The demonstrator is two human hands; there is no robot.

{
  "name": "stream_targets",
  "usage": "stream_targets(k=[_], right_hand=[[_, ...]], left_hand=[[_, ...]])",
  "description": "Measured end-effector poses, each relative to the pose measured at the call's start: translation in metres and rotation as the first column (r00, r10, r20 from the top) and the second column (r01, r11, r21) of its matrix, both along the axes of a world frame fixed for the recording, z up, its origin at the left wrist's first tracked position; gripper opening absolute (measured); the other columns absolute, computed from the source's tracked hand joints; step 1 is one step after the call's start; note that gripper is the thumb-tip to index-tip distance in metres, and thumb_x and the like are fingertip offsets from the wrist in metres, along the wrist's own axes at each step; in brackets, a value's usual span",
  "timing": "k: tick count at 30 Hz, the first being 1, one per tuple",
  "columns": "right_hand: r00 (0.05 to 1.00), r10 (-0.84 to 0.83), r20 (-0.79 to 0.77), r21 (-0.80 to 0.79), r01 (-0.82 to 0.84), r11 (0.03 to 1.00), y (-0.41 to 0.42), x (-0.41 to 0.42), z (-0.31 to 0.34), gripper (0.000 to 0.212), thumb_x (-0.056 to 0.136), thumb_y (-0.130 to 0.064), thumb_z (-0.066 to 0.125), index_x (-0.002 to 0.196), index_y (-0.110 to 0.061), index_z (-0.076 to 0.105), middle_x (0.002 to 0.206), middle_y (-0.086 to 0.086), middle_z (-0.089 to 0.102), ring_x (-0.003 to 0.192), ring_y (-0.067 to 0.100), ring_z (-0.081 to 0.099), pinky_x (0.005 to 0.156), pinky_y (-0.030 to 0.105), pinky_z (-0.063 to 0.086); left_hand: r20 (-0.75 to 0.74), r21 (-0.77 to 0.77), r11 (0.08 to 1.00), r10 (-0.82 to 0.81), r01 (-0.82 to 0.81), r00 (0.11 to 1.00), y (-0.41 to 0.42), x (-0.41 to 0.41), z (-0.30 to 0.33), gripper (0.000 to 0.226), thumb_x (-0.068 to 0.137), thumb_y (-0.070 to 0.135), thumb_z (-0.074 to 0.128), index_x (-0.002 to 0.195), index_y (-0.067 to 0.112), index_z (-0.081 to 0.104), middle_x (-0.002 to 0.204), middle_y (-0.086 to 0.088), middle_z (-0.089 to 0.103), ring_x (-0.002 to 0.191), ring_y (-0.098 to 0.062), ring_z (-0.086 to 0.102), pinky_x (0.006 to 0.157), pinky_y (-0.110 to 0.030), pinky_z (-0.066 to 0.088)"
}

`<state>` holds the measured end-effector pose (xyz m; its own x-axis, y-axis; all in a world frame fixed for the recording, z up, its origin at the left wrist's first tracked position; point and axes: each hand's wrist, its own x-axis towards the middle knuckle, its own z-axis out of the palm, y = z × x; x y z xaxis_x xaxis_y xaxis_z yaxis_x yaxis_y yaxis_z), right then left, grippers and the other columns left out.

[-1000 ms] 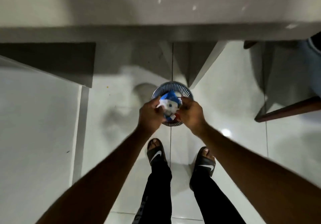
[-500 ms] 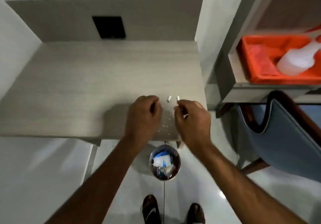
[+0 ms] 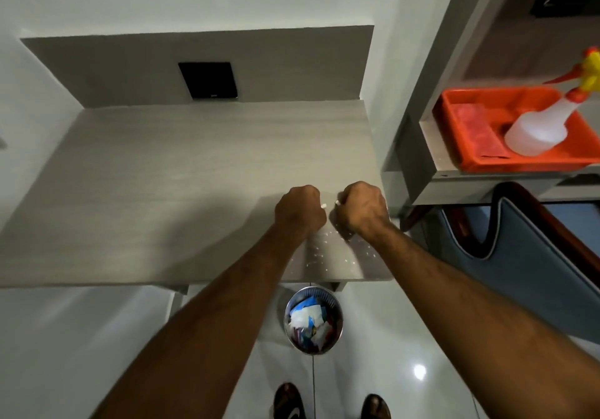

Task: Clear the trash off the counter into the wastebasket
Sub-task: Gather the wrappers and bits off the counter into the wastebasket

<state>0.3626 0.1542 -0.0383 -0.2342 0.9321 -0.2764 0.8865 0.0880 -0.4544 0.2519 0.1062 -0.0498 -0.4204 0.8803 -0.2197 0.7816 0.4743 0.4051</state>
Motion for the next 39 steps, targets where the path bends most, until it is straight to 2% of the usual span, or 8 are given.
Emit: stream_targets(k=[4, 9, 15, 20, 26, 31, 35, 39], right_hand=[[0.964, -0.06, -0.258, 0.133, 0.097, 0.986, -0.037, 0.02, -0.005, 0.01, 0.086, -0.018, 0.067, 0.087, -0.015, 0.076, 0.086, 0.004, 0.076, 0.079, 0.019, 0.069, 0.077, 0.031, 0.059], [0.878, 0.088, -0.47, 0.341, 0.089, 0.936, -0.153, 0.061, -0.065, 0.014, 0.085, -0.014, 0.071, 0.098, -0.018, 0.075, 0.09, -0.006, 0.07, 0.069, -0.004, 0.053, 0.07, -0.003, 0.036], [0.949, -0.126, -0.288, 0.002, 0.133, 0.991, -0.199, 0.069, -0.222, 0.013, 0.083, -0.008, 0.073, 0.095, -0.009, 0.078, 0.092, 0.012, 0.076, 0.079, 0.031, 0.071, 0.075, 0.032, 0.057], [0.945, -0.328, 0.011, -0.308, 0.315, 0.898, -0.179, 0.057, -0.333, 0.022, 0.088, -0.026, 0.06, 0.097, -0.014, 0.076, 0.095, 0.01, 0.077, 0.093, 0.032, 0.071, 0.082, 0.033, 0.058], [0.93, -0.364, 0.053, -0.365, 0.357, 0.86, -0.159, 0.047, -0.407, 0.029, 0.084, -0.027, 0.069, 0.111, -0.017, 0.071, 0.106, 0.008, 0.075, 0.098, 0.029, 0.071, 0.085, 0.034, 0.059], [0.932, -0.361, -0.045, -0.318, 0.329, 0.889, -0.163, 0.058, -0.382, 0.032, 0.089, -0.022, 0.062, 0.12, -0.018, 0.066, 0.11, 0.009, 0.074, 0.1, 0.03, 0.069, 0.081, 0.028, 0.053], [0.952, -0.161, -0.262, -0.154, 0.124, 0.98, -0.176, 0.062, -0.297, 0.04, 0.092, -0.009, 0.053, 0.132, -0.009, 0.059, 0.124, 0.013, 0.068, 0.109, 0.03, 0.065, 0.095, 0.041, 0.054], [0.947, 0.049, -0.316, 0.061, -0.031, 0.998, -0.178, 0.069, -0.193, 0.036, 0.093, -0.008, 0.053, 0.128, -0.008, 0.062, 0.122, 0.01, 0.07, 0.108, 0.025, 0.066, 0.092, 0.034, 0.054]], left_hand=[[-0.041, 0.243, 0.968, 0.075, -0.063, 0.996, -0.039, 0.0, 0.008, 0.021, 0.083, 0.027, 0.058, 0.09, 0.014, 0.072, 0.096, -0.01, 0.074, 0.09, -0.033, 0.069, 0.075, -0.036, 0.054], [0.002, 0.619, 0.78, 0.111, -0.088, 0.994, -0.164, 0.032, -0.026, 0.011, 0.081, 0.02, 0.063, 0.074, 0.013, 0.068, 0.066, 0.008, 0.054, 0.055, -0.011, 0.049, 0.054, -0.013, 0.038], [0.148, 0.094, 0.954, 0.269, -0.284, 0.952, -0.205, 0.069, -0.163, 0.013, 0.083, 0.027, 0.065, 0.086, 0.018, 0.073, 0.079, 0.0, 0.07, 0.07, -0.022, 0.067, 0.063, -0.029, 0.052], [0.133, -0.234, 0.904, 0.394, -0.358, 0.909, -0.179, 0.067, -0.293, 0.027, 0.084, 0.034, 0.058, 0.099, 0.018, 0.075, 0.096, -0.005, 0.077, 0.091, -0.028, 0.072, 0.07, -0.029, 0.052], [0.141, -0.361, 0.869, 0.408, -0.337, 0.902, -0.16, 0.055, -0.381, 0.042, 0.078, 0.04, 0.066, 0.115, 0.019, 0.068, 0.112, -0.007, 0.074, 0.106, -0.032, 0.07, 0.082, -0.037, 0.056], [0.059, -0.316, 0.912, 0.292, -0.26, 0.955, -0.166, 0.046, -0.344, 0.044, 0.088, 0.037, 0.063, 0.125, 0.014, 0.058, 0.12, -0.014, 0.065, 0.111, -0.035, 0.064, 0.086, -0.043, 0.055], [0.084, -0.003, 0.994, 0.107, -0.107, 0.991, -0.193, 0.05, -0.238, 0.028, 0.094, 0.03, 0.055, 0.112, 0.012, 0.066, 0.1, -0.009, 0.07, 0.093, -0.028, 0.068, 0.074, -0.037, 0.055], [0.084, 0.311, 0.949, -0.086, 0.056, 0.993, -0.199, 0.055, -0.116, 0.026, 0.094, 0.024, 0.056, 0.108, 0.009, 0.072, 0.096, -0.006, 0.073, 0.087, -0.022, 0.068, 0.073, -0.03, 0.056]])
